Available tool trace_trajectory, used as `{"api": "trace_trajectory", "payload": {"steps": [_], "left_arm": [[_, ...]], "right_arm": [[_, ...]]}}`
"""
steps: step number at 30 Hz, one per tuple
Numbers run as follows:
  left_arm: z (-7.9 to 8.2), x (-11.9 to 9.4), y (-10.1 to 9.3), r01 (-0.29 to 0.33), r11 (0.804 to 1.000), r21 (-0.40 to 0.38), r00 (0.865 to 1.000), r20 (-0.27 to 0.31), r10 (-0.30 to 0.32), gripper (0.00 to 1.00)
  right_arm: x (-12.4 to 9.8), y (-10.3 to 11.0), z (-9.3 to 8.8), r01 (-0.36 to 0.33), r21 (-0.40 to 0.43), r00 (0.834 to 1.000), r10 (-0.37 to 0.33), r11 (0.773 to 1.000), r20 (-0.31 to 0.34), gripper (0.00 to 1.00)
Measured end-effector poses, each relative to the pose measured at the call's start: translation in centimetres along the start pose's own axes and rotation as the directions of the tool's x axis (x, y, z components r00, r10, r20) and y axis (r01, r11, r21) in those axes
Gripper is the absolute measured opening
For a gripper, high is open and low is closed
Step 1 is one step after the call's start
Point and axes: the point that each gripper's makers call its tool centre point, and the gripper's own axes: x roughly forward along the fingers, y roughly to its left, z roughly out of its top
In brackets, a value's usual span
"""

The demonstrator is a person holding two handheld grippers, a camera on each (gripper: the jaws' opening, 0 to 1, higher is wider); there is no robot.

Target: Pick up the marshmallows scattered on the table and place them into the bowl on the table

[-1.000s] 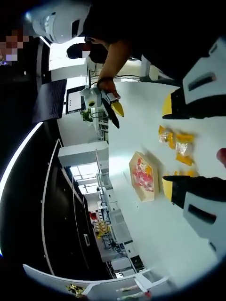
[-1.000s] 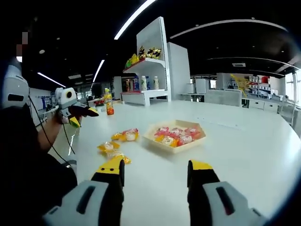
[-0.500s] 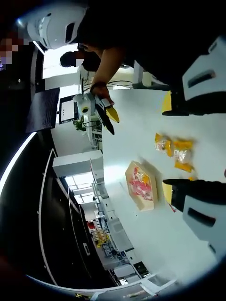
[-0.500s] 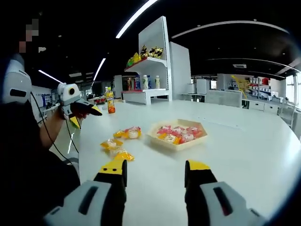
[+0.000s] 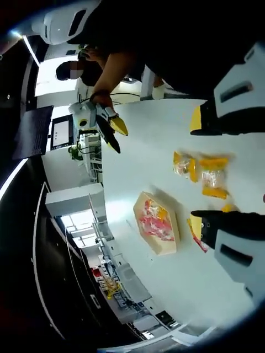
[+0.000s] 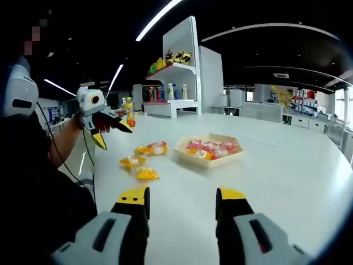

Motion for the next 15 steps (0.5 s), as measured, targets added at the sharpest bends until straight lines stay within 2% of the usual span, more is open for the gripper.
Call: {"api": "trace_trajectory", "payload": {"steps": [2,6,15], "left_arm": [[0.0,0.5,-0.2,0.028,1.000,0.012,0.999,-0.020,-0.027,0.55],[-0.2,1.5,-0.4,0.068,0.997,0.040,0.996,-0.064,-0.065,0.56],[1.0,3.4,-0.1,0.120,0.992,0.038,0.989,-0.096,-0.116,0.57]], "right_arm": [[0.0,0.6,-0.1,-0.005,-0.013,1.000,0.004,1.000,-0.003,0.47],[-0.3,0.2,0.1,-0.004,-0.001,1.000,0.004,1.000,0.005,0.47],[-0.3,0.4,-0.2,0.004,-0.010,1.000,-0.004,1.000,-0.001,0.46]]}}
